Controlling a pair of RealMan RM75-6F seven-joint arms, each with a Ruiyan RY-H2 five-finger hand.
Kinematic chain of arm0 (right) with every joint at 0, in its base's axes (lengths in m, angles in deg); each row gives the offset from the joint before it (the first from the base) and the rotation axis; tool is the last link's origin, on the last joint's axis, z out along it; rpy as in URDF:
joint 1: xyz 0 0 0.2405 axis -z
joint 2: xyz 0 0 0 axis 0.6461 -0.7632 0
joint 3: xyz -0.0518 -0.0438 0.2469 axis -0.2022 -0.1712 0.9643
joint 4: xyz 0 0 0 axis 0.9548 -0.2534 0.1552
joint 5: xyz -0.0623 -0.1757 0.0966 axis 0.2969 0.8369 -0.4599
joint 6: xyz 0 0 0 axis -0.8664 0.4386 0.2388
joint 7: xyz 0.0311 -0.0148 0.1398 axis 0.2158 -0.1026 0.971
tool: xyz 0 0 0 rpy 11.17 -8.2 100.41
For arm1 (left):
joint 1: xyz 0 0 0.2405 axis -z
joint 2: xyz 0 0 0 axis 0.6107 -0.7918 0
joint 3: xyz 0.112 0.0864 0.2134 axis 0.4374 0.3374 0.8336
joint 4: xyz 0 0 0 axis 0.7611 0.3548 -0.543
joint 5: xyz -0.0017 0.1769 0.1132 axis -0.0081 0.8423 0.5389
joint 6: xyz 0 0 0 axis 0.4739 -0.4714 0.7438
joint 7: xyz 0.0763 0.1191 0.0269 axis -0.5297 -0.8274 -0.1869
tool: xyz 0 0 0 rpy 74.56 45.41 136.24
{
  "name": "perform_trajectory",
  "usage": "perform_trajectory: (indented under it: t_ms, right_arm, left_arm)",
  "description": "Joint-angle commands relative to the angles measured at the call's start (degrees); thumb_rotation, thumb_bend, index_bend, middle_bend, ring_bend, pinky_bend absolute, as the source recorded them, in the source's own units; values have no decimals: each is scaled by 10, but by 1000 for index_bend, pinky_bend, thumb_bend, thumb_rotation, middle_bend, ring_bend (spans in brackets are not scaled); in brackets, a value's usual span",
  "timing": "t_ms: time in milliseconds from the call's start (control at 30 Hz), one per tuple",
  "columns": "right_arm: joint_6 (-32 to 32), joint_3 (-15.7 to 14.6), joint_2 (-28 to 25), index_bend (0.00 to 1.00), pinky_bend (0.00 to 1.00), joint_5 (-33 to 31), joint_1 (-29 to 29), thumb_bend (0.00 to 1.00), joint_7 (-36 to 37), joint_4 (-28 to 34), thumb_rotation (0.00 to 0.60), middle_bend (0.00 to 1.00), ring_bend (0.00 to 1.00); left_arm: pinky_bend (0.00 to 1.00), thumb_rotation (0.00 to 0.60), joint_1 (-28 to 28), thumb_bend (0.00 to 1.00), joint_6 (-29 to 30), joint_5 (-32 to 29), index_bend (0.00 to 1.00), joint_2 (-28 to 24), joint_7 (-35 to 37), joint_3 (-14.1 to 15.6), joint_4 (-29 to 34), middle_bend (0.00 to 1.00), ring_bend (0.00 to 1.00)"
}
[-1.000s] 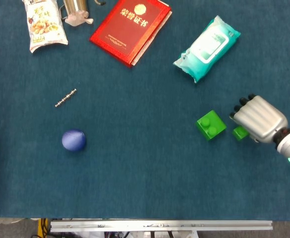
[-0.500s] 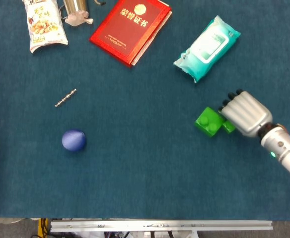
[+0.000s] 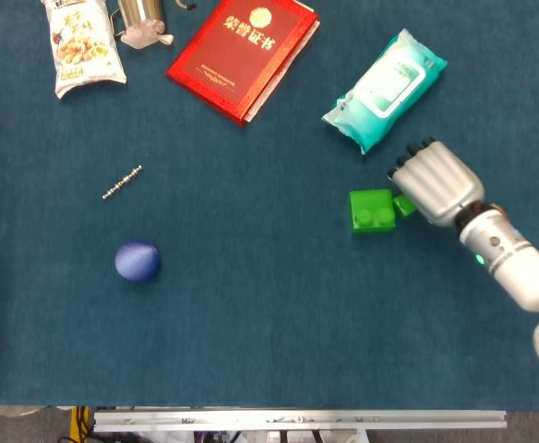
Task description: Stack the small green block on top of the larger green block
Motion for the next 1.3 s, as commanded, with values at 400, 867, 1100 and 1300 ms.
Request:
perform_trajectory:
  t_ms: [400,867,1100,1300]
  right_arm:
    - [23,31,1,585,349,-11,-14,245,5,16,600,470,308]
    - [77,41,-54,585,349,-23,6,245,22,143,600,470,313]
    - [91,33,-48,585,349,-36,14,246,23,163,600,470,314]
    - [86,32,-36,585,349,-50,8,246,15,165,600,470,314]
  left_arm:
    - [115,600,0,218,0,1,50,-3,0,-1,2,124,112]
    - [115,600,4,218,-5,4,50,-1,-3,0,2,124,112]
    - [115,600,10,219,-10,10,50,1,-2,0,1,124,112]
    - [115,600,11,219,-10,12,50,2,0,2,-1,124,113]
